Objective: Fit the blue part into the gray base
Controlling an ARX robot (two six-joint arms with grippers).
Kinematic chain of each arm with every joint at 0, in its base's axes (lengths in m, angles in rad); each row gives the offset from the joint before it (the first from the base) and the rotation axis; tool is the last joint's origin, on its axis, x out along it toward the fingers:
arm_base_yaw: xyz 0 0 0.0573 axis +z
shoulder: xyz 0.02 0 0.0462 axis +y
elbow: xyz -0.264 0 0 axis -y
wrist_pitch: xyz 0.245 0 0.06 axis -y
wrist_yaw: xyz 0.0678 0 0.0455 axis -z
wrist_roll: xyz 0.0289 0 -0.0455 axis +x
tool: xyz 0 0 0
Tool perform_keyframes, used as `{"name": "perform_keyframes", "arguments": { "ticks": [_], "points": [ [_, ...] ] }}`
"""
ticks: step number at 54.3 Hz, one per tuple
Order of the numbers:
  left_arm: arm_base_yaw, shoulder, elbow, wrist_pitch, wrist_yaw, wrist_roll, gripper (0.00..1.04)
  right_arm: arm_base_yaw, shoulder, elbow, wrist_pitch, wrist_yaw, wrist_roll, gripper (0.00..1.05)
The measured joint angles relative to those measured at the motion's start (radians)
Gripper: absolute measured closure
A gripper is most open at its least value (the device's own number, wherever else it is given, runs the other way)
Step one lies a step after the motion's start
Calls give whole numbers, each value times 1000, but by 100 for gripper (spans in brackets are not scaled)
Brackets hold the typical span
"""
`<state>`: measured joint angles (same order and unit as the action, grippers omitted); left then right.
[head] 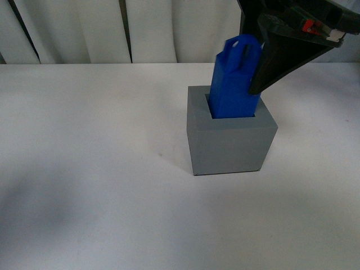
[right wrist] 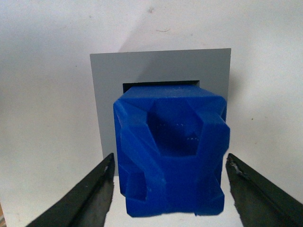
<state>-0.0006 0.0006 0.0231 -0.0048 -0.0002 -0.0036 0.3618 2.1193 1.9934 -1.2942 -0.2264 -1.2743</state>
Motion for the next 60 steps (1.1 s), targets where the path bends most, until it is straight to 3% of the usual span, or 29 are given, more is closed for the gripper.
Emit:
{"name": "perform_keyframes", "arguments": {
  "ticks": [12, 30, 41, 50, 55, 60],
  "points": [
    [0, 0, 0, 0, 0, 0, 6, -13, -5, -1, 25, -55, 16, 5],
    [0, 0, 0, 0, 0, 0, 6, -126, -266, -267, 309, -214, 114, 7],
    [0, 0, 0, 0, 0, 0, 6, -198, -524, -601, 627, -352, 263, 7],
    [0, 0, 0, 0, 0, 0, 6, -231, -706, -849, 852, -397, 392, 7],
    [0, 0, 0, 0, 0, 0, 6, -240, -806, -998, 1015, -386, 499, 7],
    [0, 0, 0, 0, 0, 0, 6, -238, -904, -1184, 1298, -244, 671, 7]
  ]
}}
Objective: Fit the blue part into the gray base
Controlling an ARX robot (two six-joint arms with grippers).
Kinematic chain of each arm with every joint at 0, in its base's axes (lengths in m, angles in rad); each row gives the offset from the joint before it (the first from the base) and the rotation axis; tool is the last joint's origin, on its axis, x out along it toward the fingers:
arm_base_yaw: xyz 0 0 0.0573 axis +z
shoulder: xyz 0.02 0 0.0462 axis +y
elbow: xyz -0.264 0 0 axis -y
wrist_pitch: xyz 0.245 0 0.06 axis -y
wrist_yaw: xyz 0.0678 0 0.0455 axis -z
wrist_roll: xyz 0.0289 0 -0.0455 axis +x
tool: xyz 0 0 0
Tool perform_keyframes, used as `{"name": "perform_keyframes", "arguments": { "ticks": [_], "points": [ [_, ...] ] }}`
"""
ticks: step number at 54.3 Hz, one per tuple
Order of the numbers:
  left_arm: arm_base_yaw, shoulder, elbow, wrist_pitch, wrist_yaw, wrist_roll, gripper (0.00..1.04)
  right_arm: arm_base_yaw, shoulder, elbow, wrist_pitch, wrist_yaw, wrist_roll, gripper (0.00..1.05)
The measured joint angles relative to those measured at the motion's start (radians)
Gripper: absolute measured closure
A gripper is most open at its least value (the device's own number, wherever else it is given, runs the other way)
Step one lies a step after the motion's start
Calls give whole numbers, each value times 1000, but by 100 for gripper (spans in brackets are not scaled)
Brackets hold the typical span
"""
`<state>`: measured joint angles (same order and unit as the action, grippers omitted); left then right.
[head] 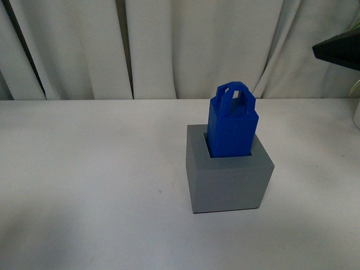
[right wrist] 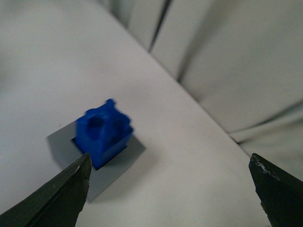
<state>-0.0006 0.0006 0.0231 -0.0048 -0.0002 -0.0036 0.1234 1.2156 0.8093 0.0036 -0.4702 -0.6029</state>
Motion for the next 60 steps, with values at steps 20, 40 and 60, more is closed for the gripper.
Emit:
{"name": "perform_keyframes", "arguments": {
  "ticks": [20, 40, 60],
  "points": [
    [0, 0, 0, 0, 0, 0, 6, 42, -43, -187, 403, 364, 303, 20],
    [0, 0, 0, 0, 0, 0, 6, -23, -253, -536, 672, 569, 583, 88],
    [0, 0, 0, 0, 0, 0, 6, -121, -434, -676, 636, 476, 591, 103]
  ]
}}
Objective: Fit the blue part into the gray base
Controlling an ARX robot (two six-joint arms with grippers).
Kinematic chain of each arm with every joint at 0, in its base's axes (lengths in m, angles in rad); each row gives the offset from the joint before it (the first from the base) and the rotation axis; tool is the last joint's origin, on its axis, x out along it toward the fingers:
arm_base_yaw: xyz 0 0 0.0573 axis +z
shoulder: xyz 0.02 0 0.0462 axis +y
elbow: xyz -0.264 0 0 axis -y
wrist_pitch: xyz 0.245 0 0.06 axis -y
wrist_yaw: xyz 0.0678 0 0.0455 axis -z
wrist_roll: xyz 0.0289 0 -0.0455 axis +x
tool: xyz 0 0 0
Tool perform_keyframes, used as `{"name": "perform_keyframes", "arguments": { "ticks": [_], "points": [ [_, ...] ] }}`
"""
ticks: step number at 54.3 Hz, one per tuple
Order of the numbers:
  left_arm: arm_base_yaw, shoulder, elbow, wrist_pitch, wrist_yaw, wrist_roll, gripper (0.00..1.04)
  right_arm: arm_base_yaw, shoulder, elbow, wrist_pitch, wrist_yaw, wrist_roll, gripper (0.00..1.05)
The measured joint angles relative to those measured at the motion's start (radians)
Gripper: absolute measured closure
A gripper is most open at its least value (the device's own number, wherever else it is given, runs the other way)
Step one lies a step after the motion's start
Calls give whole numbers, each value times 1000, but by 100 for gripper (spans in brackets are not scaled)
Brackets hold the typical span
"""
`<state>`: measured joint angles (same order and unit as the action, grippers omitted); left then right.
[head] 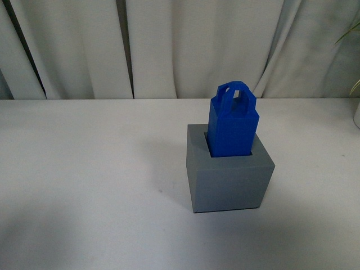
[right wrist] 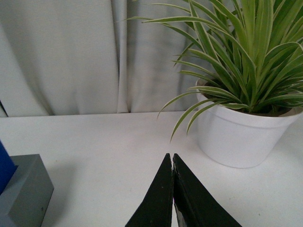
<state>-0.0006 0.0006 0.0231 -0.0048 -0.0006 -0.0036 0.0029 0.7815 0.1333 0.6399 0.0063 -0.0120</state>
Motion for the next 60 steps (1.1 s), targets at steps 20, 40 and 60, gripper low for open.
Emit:
{"name": "perform_keyframes", "arguments": {
  "ticks": [20, 40, 60],
  "points": [
    [0, 0, 0, 0, 0, 0, 6, -1, -178, -71, -105, -6, 0, 103],
    [0, 0, 0, 0, 0, 0, 6, -1, -349, -128, -209, -6, 2, 103],
    [0, 0, 0, 0, 0, 0, 6, -1, -516, -128, -370, -8, 2, 103]
  ]
}}
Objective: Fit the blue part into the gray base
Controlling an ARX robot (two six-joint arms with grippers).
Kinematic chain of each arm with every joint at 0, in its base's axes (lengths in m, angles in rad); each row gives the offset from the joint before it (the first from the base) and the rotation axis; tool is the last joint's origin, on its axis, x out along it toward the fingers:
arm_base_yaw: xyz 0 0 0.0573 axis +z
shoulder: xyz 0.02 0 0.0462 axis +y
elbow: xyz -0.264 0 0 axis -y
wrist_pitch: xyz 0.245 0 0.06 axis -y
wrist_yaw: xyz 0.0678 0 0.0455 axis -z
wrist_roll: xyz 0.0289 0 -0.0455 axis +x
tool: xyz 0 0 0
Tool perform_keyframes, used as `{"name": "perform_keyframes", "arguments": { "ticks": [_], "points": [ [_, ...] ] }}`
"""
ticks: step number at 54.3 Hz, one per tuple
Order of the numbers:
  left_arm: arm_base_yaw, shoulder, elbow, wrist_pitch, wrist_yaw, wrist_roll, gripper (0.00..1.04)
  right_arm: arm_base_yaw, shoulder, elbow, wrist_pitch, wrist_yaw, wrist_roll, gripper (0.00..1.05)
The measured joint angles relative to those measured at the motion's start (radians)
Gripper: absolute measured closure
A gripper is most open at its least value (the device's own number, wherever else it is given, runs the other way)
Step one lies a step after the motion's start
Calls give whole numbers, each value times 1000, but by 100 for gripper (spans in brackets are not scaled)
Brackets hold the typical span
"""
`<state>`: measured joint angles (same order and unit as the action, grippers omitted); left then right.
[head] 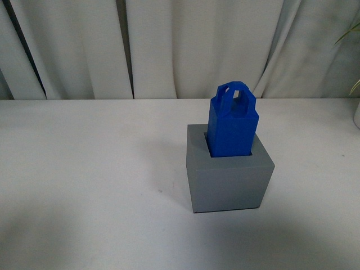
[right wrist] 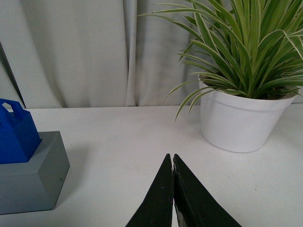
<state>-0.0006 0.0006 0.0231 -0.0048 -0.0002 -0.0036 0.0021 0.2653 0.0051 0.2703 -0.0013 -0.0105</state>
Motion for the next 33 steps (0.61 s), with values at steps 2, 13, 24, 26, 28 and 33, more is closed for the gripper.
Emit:
{"name": "perform_keyframes", "arguments": {
  "ticks": [2, 13, 24, 26, 28, 33],
  "points": [
    [0, 0, 0, 0, 0, 0, 6, 0, -15, 0, -16, 0, 0, 103],
    [0, 0, 0, 0, 0, 0, 6, 0, -81, 0, -81, 0, 0, 103],
    [0, 0, 0, 0, 0, 0, 6, 0, -255, 1, -264, -1, 0, 103],
    [0, 0, 0, 0, 0, 0, 6, 0, -260, 1, -264, -2, 0, 103],
    [0, 0, 0, 0, 0, 0, 6, 0, -261, 1, -267, -1, 0, 103],
    [0, 0, 0, 0, 0, 0, 6, 0, -261, 1, -268, -1, -1, 98]
  ]
}}
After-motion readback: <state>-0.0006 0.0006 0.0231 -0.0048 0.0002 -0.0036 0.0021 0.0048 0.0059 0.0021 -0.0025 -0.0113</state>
